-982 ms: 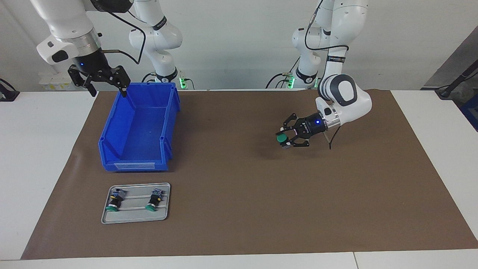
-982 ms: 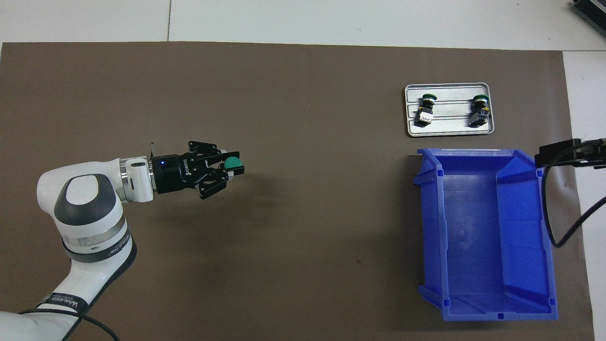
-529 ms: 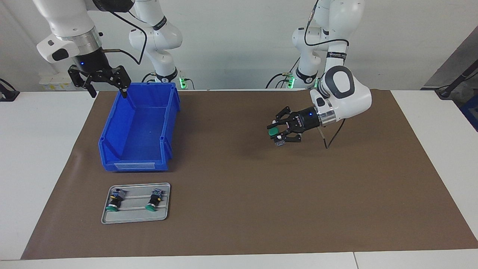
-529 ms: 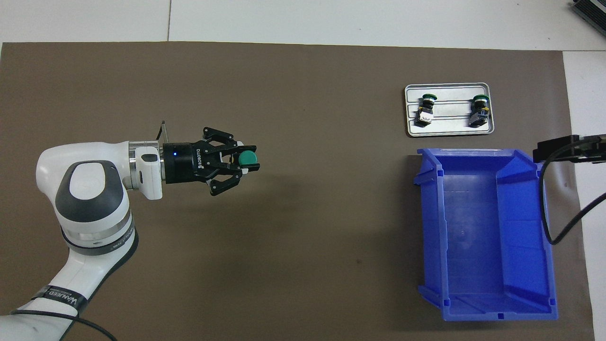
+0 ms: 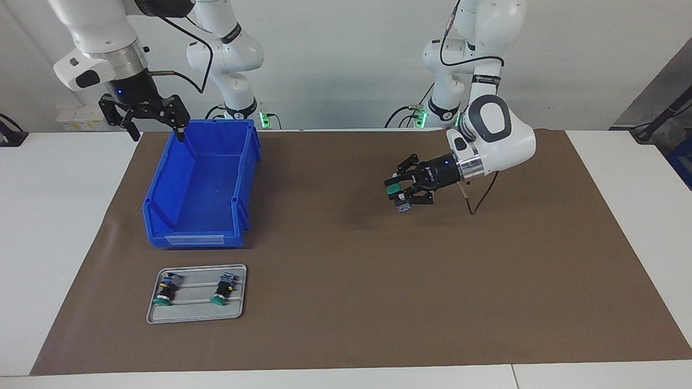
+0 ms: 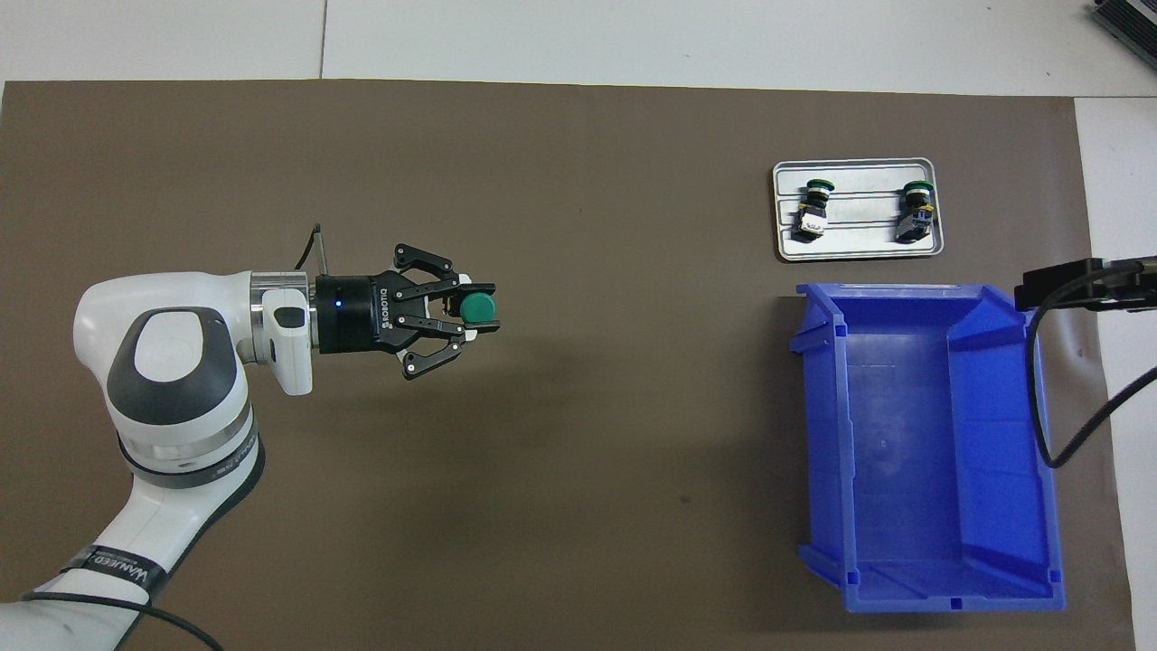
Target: Place and press button with both arms
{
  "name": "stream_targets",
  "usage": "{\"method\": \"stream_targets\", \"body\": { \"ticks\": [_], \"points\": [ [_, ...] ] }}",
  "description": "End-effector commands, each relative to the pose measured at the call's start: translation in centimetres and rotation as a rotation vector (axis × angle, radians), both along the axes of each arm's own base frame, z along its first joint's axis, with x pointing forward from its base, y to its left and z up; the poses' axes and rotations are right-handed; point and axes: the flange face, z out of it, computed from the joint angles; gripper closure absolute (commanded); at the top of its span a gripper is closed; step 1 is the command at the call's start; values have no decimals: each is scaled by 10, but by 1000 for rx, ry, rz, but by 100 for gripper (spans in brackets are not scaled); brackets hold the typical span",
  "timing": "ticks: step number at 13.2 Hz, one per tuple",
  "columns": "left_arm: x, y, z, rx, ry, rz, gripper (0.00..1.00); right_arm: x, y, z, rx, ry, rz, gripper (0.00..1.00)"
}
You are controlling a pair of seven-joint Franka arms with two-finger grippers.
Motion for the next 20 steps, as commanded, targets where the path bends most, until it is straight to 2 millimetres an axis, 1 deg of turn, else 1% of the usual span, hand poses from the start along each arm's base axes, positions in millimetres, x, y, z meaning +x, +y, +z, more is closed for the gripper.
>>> {"method": "stream_targets", "body": {
  "ticks": [1,2,3,5,8,10,12,13,14,15,16,17,18,20],
  "points": [
    [14,-7,-11,-36,-12,-66,100,-6,-1,2,23,-7,25,0],
    [22,-11,-15,-42,-41,-71,100,-6,-1,2,23,-8,25,0],
    [24,-15,-22,-62,-39,-55,100,-6,-1,2,21,-7,25,0],
    [30,-20,-44,-74,-43,-56,100,-6,-1,2,23,-7,25,0],
    [28,-24,-69,-99,11,-47,100,-6,-1,2,23,-7,25,0],
    [22,-33,-72,-110,85,-36,100,-6,-1,2,23,-7,25,0],
    [19,-35,-71,-126,225,-18,100,-6,-1,2,23,-7,25,0],
    [18,-34,-72,-124,237,-16,100,-6,-1,2,23,-7,25,0],
    [17,-35,-78,-127,249,-22,100,-6,-1,2,23,-7,25,0],
    [19,-35,-105,-146,299,-47,100,-6,-1,2,23,-7,25,0],
    [21,-37,-125,-173,332,-78,100,-6,-1,2,23,-7,25,0],
    [23,-39,-120,-179,320,-82,100,-6,-1,2,23,-7,25,0],
    [24,-41,-119,-176,314,-81,100,-6,-1,2,23,-7,25,0],
    [29,-37,-117,-173,301,-80,100,-6,-1,2,23,-7,25,0]
  ]
}}
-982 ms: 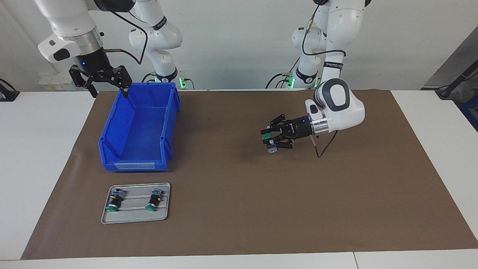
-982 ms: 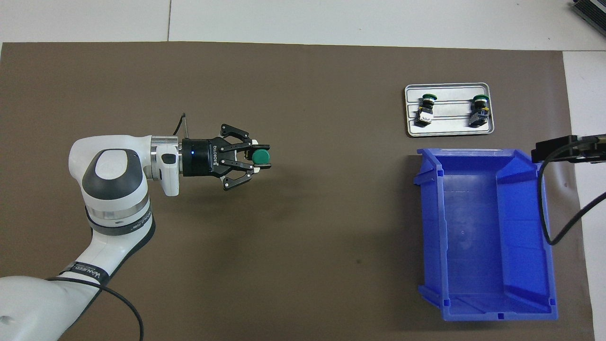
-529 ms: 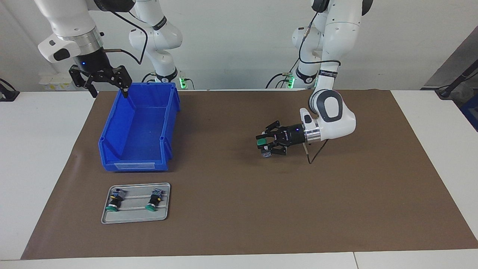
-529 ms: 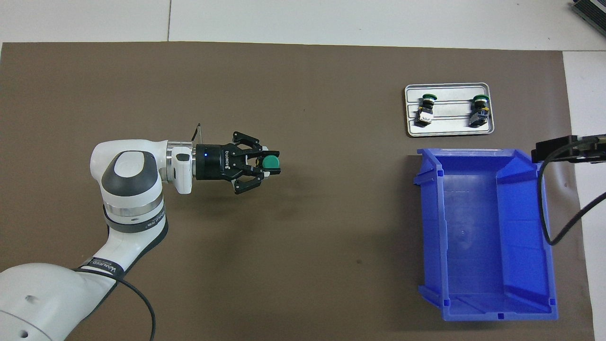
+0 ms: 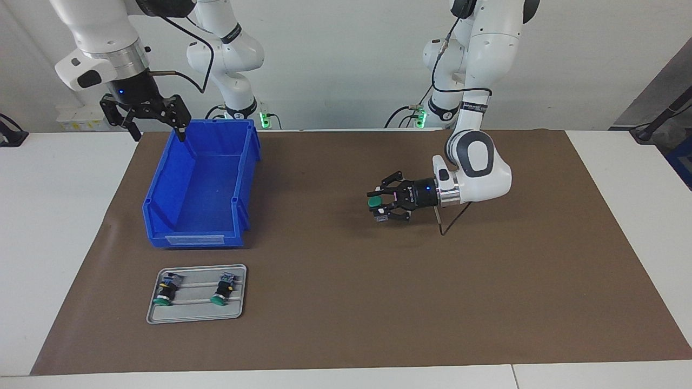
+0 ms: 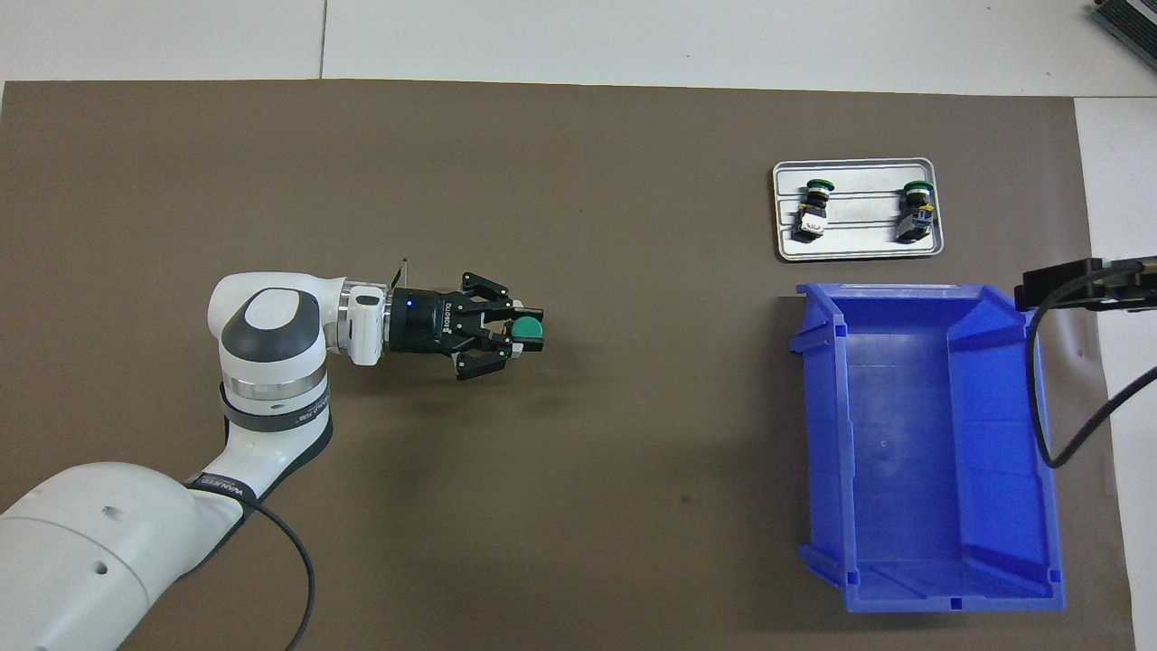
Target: Place and press button with both arms
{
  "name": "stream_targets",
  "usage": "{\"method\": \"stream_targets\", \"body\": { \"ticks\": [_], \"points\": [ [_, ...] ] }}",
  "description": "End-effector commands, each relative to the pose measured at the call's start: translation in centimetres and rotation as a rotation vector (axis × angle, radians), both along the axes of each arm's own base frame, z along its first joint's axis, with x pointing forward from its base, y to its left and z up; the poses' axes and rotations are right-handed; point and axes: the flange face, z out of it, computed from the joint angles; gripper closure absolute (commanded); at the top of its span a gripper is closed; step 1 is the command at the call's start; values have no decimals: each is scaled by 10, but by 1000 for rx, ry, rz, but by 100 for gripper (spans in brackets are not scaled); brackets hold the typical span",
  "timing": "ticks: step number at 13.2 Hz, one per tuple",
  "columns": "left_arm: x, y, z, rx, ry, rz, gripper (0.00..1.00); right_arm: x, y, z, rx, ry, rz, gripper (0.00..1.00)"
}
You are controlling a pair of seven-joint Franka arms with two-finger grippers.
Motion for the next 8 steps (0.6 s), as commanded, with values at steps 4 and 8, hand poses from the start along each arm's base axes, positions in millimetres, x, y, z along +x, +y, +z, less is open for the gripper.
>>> {"method": "stream_targets", "body": {
  "ticks": [4,8],
  "points": [
    [19,1,11,-32,-52,-7,100,-6,-1,2,23,-7,25,0],
    [35,-6,0,-36,-59,-7,100,-6,-1,2,23,-7,25,0]
  ]
}}
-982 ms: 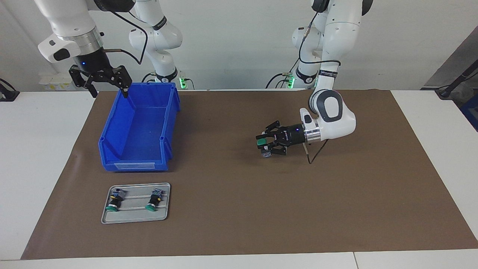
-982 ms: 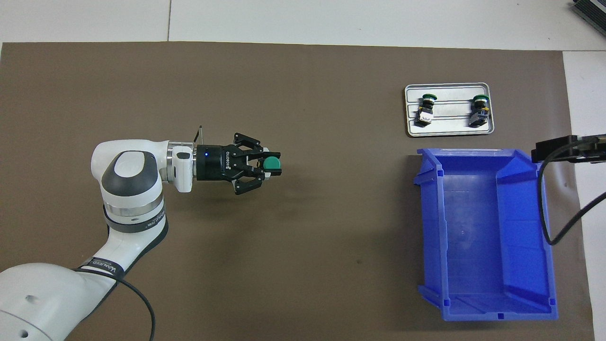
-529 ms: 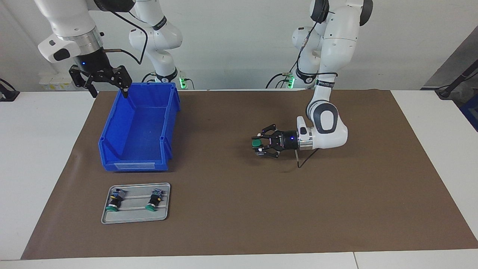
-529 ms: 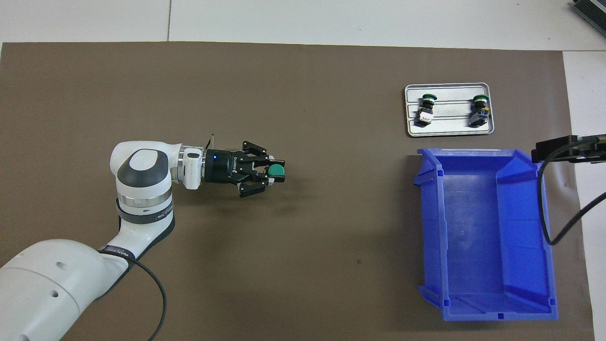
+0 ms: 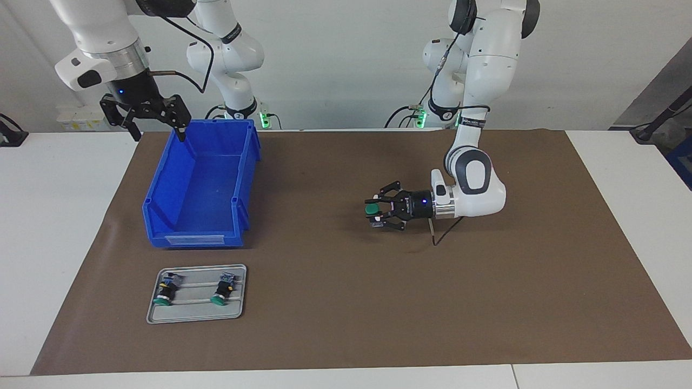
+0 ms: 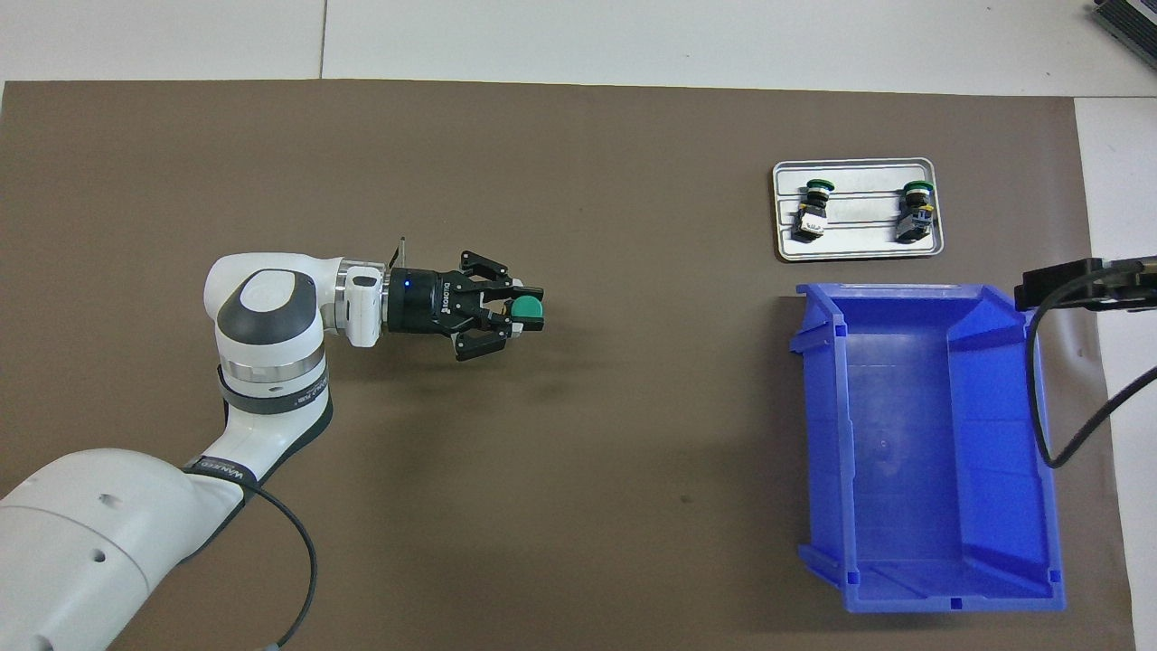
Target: Place and press button with both arms
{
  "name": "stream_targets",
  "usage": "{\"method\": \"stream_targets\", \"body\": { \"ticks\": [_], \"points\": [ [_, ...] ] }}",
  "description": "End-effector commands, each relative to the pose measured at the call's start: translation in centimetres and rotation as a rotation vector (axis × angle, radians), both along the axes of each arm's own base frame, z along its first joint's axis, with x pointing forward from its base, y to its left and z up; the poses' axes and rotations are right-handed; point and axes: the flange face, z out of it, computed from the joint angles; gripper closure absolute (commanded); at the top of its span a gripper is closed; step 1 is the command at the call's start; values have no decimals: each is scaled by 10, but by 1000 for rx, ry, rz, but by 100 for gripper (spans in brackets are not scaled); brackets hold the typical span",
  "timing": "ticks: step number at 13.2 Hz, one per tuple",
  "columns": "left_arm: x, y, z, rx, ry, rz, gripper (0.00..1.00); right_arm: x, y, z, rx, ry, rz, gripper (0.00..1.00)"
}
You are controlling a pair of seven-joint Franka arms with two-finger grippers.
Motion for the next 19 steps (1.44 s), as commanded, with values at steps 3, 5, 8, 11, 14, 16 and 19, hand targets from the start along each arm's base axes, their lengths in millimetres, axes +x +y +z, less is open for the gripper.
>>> {"method": "stream_targets", "body": {
  "ticks": [3,5,8,11,14,16,19],
  "points": [
    [23,-12,-19,-23,-19,-8,100,-6,-1,2,23,-7,25,0],
    [20,-16,-24,-20,-12,-14,100,-6,-1,2,23,-7,25,0],
    [14,-19,-38,-16,-68,-43,100,-6,-1,2,23,-7,25,0],
    [8,-21,-46,-11,-71,-72,100,-6,-1,2,23,-7,25,0],
    [0,-21,-51,-30,-49,-103,100,-6,-1,2,23,-7,25,0],
    [-7,-18,-56,-44,-26,-114,100,-6,-1,2,23,-7,25,0],
    [-20,-21,-61,-48,0,-128,100,-6,-1,2,23,-7,25,0]
  ]
}}
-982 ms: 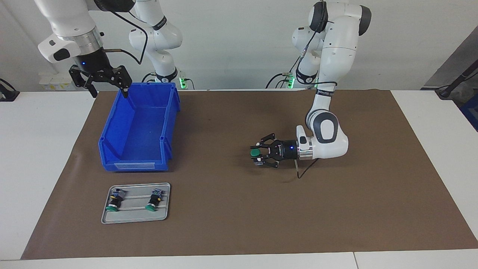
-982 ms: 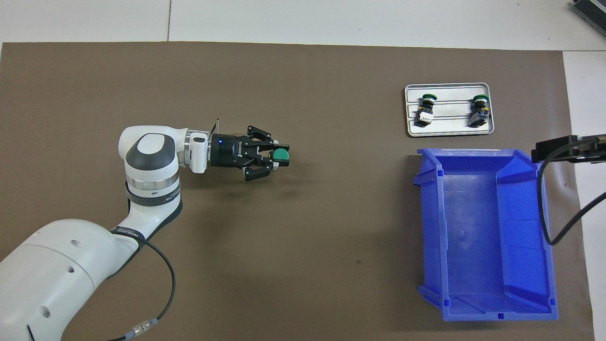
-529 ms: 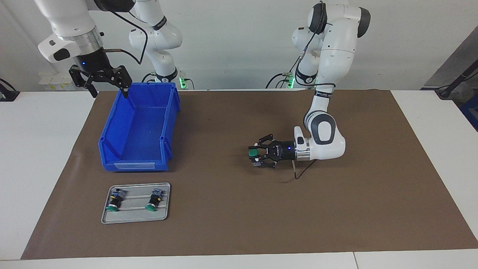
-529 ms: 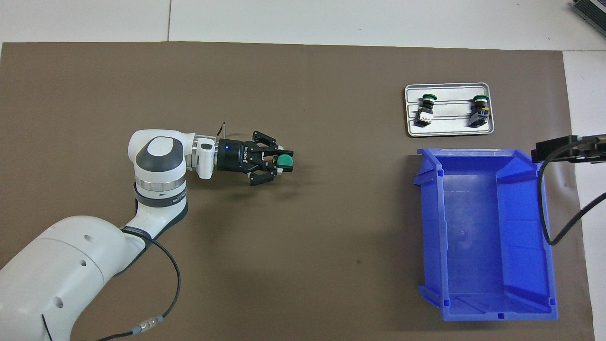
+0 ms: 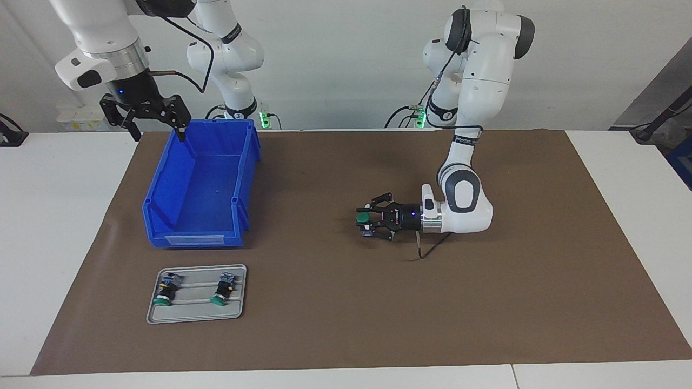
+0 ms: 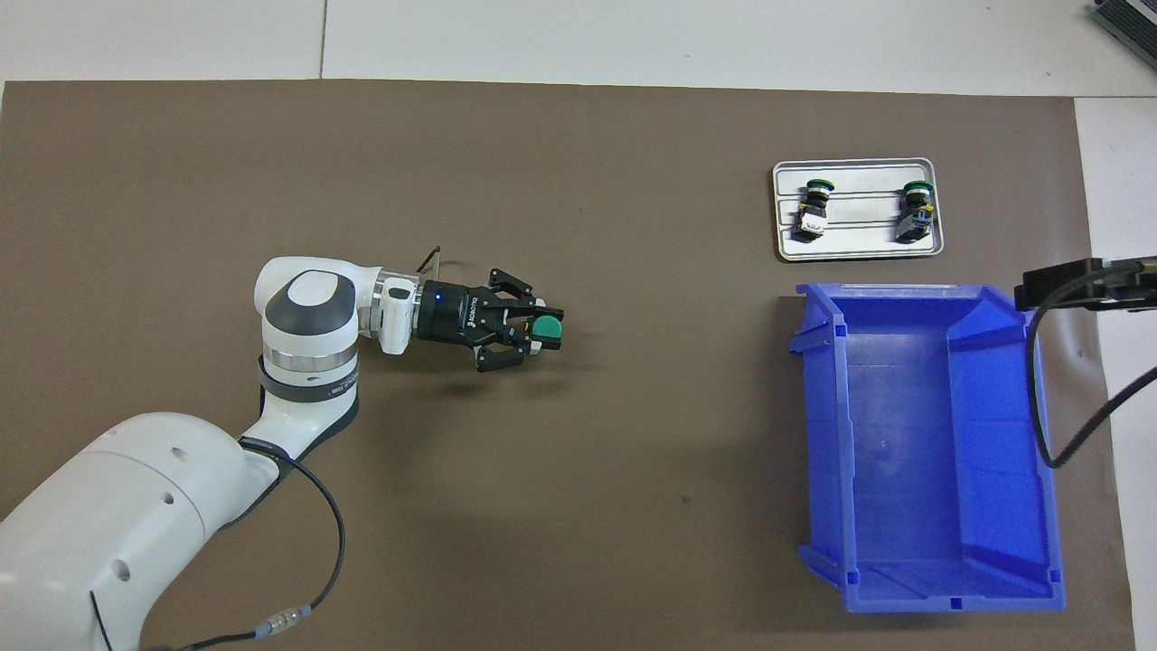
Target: Place and press button with both arms
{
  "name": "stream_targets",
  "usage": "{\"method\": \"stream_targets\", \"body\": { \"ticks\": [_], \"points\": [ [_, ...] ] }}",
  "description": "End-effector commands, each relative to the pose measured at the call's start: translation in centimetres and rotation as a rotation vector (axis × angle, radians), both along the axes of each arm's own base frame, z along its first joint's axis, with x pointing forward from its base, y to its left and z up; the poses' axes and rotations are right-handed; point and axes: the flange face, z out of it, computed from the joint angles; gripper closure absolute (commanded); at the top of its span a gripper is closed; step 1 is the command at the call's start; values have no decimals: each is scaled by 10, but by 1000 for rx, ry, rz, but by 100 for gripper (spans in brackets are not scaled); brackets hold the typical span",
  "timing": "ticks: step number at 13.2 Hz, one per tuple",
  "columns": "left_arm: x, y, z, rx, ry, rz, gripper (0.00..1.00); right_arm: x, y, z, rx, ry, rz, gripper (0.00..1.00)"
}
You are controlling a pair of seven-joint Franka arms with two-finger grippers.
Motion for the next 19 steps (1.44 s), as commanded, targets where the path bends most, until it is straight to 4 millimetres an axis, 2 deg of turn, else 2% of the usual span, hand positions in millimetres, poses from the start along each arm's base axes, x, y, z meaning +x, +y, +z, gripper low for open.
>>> {"method": "stream_targets", "body": {
  "ticks": [1,6,19],
  "points": [
    [-15,2,-5,-10,11,-28,100,-6,-1,2,23,-7,25,0],
    [-24,2,-10,-46,23,-52,100,-7,-1,3,23,-8,25,0],
    [-19,7,-16,-4,-1,-20,100,-7,-1,3,23,-8,25,0]
  ]
}}
